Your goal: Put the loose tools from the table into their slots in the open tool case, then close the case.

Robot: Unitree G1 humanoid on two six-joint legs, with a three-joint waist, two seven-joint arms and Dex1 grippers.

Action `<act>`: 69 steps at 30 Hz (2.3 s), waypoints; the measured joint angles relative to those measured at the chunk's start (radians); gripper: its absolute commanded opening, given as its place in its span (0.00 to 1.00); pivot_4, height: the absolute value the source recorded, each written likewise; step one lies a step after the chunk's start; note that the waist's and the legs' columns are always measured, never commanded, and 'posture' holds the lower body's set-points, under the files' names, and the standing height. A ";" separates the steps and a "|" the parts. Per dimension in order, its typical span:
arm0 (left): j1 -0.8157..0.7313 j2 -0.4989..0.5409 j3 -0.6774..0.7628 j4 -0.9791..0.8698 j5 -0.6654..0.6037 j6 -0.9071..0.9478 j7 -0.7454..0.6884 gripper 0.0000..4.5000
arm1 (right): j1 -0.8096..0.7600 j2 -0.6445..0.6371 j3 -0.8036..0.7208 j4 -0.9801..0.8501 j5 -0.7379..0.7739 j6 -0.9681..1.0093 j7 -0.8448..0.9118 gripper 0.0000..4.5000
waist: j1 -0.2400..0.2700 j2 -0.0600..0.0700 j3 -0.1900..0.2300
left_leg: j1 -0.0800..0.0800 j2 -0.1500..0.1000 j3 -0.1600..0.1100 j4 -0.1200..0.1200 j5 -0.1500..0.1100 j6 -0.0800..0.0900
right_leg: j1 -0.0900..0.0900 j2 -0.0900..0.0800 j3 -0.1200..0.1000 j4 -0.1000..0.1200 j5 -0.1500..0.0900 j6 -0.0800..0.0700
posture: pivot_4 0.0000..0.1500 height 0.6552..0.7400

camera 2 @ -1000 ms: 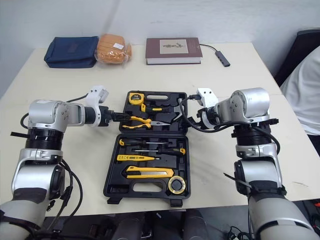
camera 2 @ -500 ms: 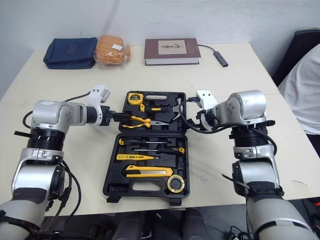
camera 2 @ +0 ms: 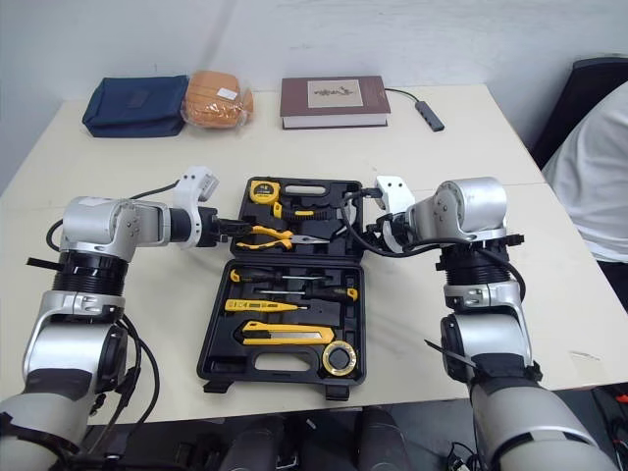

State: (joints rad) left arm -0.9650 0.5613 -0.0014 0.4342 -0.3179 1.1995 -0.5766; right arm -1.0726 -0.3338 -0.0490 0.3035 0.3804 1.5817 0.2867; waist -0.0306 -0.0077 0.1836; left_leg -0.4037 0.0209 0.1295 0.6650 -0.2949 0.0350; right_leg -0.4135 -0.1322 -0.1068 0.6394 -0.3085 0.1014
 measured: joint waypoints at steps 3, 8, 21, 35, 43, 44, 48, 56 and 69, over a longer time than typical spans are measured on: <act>0.002 -0.002 0.015 0.000 -0.004 0.015 0.000 0.13 | -0.004 0.015 -0.019 0.004 0.000 -0.009 -0.004 0.00 | 0.001 0.000 0.000 | 0.000 0.000 0.000 0.000 0.000 0.000 | 0.000 0.000 0.000 0.000 0.000 0.000 | 1.00 1.00; 0.030 -0.002 0.050 -0.026 -0.021 0.034 0.000 0.05 | -0.005 0.031 -0.061 0.016 -0.007 -0.013 -0.029 0.00 | 0.002 -0.001 -0.001 | 0.000 -0.001 -0.001 0.000 0.000 0.000 | 0.000 -0.001 0.001 0.000 0.000 0.000 | 1.00 1.00; 0.090 -0.006 0.140 -0.027 -0.073 -0.071 -0.017 0.00 | 0.082 0.084 -0.113 -0.115 -0.017 -0.153 -0.083 0.00 | 0.000 -0.001 0.000 | -0.003 -0.001 0.001 -0.002 0.000 0.000 | -0.004 0.000 0.001 -0.001 0.000 0.000 | 1.00 1.00; 0.213 -0.100 0.224 -0.067 -0.081 -0.626 -0.046 0.00 | 0.258 0.056 -0.032 -0.266 -0.068 -0.638 0.011 0.00 | 0.001 -0.002 0.000 | -0.008 -0.001 0.006 -0.003 0.000 0.001 | -0.011 0.000 -0.001 -0.002 0.000 0.001 | 1.00 1.00; 0.321 -0.144 0.188 -0.053 0.044 -1.135 -0.038 0.00 | 0.468 -0.081 0.179 -0.263 -0.334 -1.349 0.066 0.00 | 0.000 -0.002 0.000 | -0.009 -0.001 0.009 -0.003 0.000 0.001 | -0.014 0.000 0.000 -0.002 0.001 0.001 | 1.00 1.00; 0.350 -0.144 0.178 -0.044 0.072 -1.231 -0.039 0.00 | 0.502 -0.103 0.205 -0.251 -0.390 -1.462 0.044 0.00 | 0.000 -0.002 0.000 | -0.009 -0.001 0.010 -0.003 0.000 0.001 | -0.014 0.000 0.000 -0.002 0.001 0.001 | 1.00 1.00; 0.424 -0.125 0.149 -0.016 0.147 -1.452 -0.052 0.00 | 0.579 -0.169 0.259 -0.156 -0.555 -1.807 -0.056 0.00 | 0.001 -0.003 0.001 | -0.008 0.000 0.011 -0.003 0.000 0.002 | -0.013 0.000 0.000 -0.002 0.001 0.001 | 1.00 1.00; 0.512 -0.104 0.132 0.005 0.231 -1.683 -0.042 0.00 | 0.642 -0.267 0.319 0.028 -0.870 -2.207 -0.358 0.00 | 0.000 -0.003 0.001 | -0.002 0.002 0.013 -0.002 0.000 0.002 | -0.009 0.000 0.003 0.001 0.001 0.001 | 1.00 1.00; 0.773 0.071 0.254 -0.092 0.060 -1.498 -0.130 0.79 | 0.861 -0.423 0.228 -0.025 -0.751 -2.254 -0.173 0.81 | 0.004 -0.003 0.001 | 0.005 0.008 0.013 0.000 -0.002 0.004 | 0.004 -0.003 0.001 -0.005 0.000 0.000 | 1.00 1.00</act>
State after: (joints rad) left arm -0.1916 0.6327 0.2530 0.3419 -0.2584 -0.2986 -0.7063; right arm -0.2117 -0.7567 0.1787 0.2782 -0.3705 -0.6728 0.1132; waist -0.0261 -0.0110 0.1842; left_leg -0.3989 0.0285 0.1424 0.6650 -0.2971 0.0390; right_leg -0.4094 -0.1349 -0.1062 0.6345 -0.3080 0.1015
